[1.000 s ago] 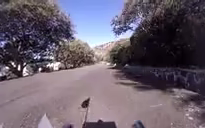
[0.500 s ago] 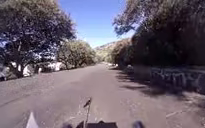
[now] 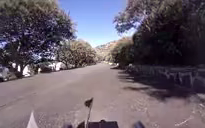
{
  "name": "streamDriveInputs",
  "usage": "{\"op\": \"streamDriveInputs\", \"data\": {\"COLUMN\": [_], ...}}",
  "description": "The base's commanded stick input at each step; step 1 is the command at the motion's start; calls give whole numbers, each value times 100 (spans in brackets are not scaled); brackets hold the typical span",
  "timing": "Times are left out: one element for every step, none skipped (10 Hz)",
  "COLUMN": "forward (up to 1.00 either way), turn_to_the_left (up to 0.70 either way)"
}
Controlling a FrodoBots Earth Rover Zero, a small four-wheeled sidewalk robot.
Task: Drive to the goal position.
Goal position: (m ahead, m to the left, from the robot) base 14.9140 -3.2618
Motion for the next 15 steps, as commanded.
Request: {"op": "streamDriveInputs", "data": {"forward": [50,50,50,50,50,50,50,50,50,50,50,50,50,50,50], "turn_to_the_left": [0,0,0,0,-50,-50,-50,-50,-50,0,0,0,0,0,0]}}
